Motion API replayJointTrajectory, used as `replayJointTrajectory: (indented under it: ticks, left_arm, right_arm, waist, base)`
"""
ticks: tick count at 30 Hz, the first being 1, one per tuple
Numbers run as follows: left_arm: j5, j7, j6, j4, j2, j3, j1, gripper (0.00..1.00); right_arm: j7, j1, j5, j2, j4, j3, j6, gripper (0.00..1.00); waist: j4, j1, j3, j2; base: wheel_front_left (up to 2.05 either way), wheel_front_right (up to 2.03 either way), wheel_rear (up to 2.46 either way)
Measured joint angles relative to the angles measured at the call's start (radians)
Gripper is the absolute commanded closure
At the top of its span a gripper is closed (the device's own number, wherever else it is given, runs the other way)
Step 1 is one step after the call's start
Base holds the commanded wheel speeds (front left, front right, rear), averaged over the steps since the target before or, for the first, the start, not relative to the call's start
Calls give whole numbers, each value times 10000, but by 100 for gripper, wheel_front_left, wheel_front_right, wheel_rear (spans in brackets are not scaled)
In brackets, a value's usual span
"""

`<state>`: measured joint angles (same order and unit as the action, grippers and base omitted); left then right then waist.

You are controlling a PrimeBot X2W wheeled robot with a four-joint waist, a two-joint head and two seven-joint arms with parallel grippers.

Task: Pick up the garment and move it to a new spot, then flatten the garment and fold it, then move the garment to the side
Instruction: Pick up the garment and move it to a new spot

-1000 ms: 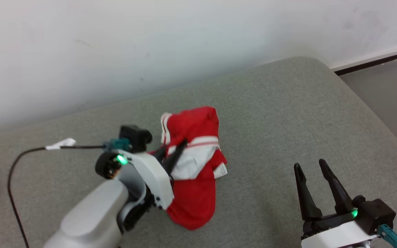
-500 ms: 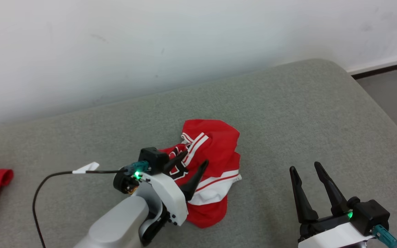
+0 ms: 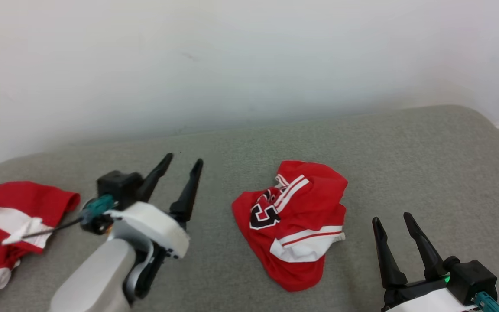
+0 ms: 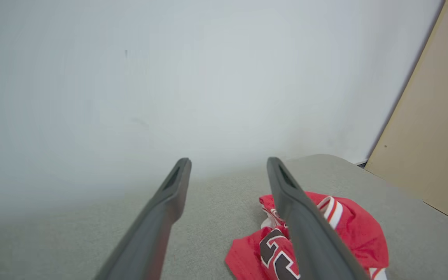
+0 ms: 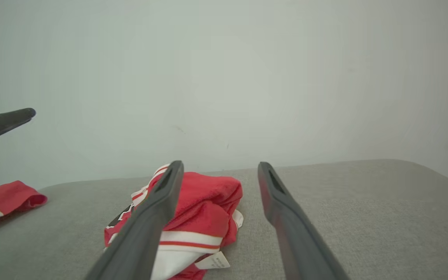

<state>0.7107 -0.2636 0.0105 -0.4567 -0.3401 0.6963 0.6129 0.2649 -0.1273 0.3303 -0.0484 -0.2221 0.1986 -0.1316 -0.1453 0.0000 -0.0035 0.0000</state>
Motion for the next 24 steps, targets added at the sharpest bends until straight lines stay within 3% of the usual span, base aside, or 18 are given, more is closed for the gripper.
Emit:
replayJointTrajectory:
  ticks: [7, 12, 19, 24]
  left_arm:
    - [-805, -6, 901, 1923, -512, -2140, -2210, 0]
    - [-1509, -6, 1197, 2717, -366, -3695, -3887, 0]
    - [-2713, -6, 1206, 3507, 606, -5254, -5682, 0]
    - [-3275, -6, 606, 3555, 1375, -6029, -6335, 0]
  right_arm:
    - [0, 122, -194, 2, 196, -244, 0, 0]
    - [0, 259, -222, -46, 297, -343, 0, 0]
    - [0, 652, -232, -69, 380, -729, 0, 0]
    - [0, 841, -234, -63, 453, -790, 0, 0]
  waist:
    - [570, 0, -109, 0]
    - [732, 0, -118, 0]
    - [790, 0, -198, 0]
    - [781, 0, -163, 0]
  base:
    - [0, 0, 0]
    - [0, 0, 0]
    - [0, 0, 0]
    - [0, 0, 0]
